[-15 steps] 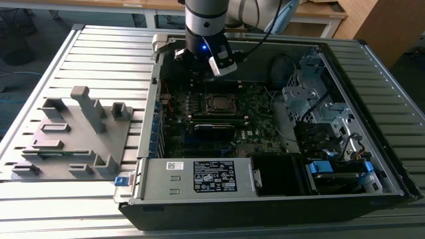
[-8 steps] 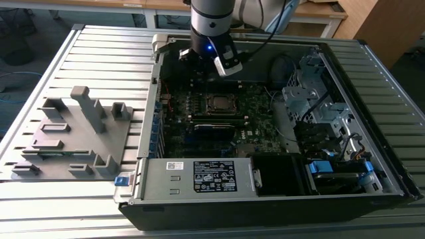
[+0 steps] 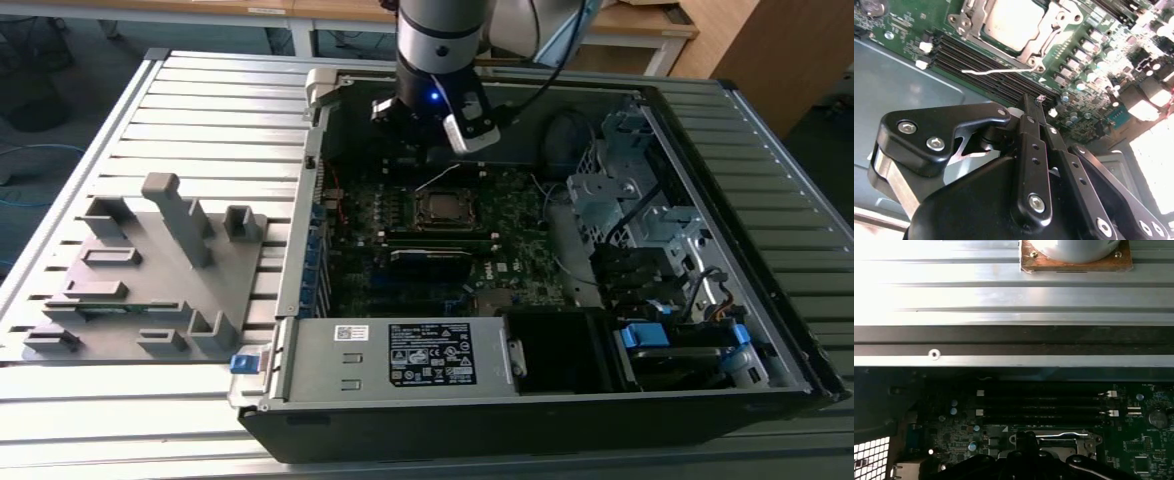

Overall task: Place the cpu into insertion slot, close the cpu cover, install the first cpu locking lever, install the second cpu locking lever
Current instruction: 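Install the first cpu locking lever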

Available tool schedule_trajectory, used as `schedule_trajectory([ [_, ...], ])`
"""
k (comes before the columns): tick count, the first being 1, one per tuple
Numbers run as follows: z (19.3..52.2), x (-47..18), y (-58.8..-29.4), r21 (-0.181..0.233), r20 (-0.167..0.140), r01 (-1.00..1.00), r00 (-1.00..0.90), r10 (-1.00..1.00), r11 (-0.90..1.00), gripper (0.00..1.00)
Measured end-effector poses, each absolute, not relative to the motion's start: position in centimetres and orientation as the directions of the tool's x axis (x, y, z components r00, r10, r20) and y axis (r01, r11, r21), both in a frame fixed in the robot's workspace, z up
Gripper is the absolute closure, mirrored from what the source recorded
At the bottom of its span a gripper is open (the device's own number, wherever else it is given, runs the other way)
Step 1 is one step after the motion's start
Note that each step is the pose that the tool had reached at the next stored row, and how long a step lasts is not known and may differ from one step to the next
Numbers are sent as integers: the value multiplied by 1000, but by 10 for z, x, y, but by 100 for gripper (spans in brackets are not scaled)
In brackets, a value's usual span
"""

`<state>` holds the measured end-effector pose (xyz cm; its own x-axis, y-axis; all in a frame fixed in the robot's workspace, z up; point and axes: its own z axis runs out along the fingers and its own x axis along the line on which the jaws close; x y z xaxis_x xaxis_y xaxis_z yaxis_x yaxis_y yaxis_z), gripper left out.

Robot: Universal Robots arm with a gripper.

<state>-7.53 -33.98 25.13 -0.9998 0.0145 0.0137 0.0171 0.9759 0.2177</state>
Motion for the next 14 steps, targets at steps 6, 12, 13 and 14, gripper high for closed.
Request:
schedule_trajectory([
  [6, 251, -66, -340, 218, 14, 17, -1000, 15, 976, 90],
  [12, 251, -58, -340, 218, 14, 17, -1000, 14, 976, 90],
  [13, 251, -57, -340, 218, 14, 17, -1000, 14, 976, 90],
  [14, 251, -56, -340, 218, 14, 17, -1000, 15, 976, 90],
])
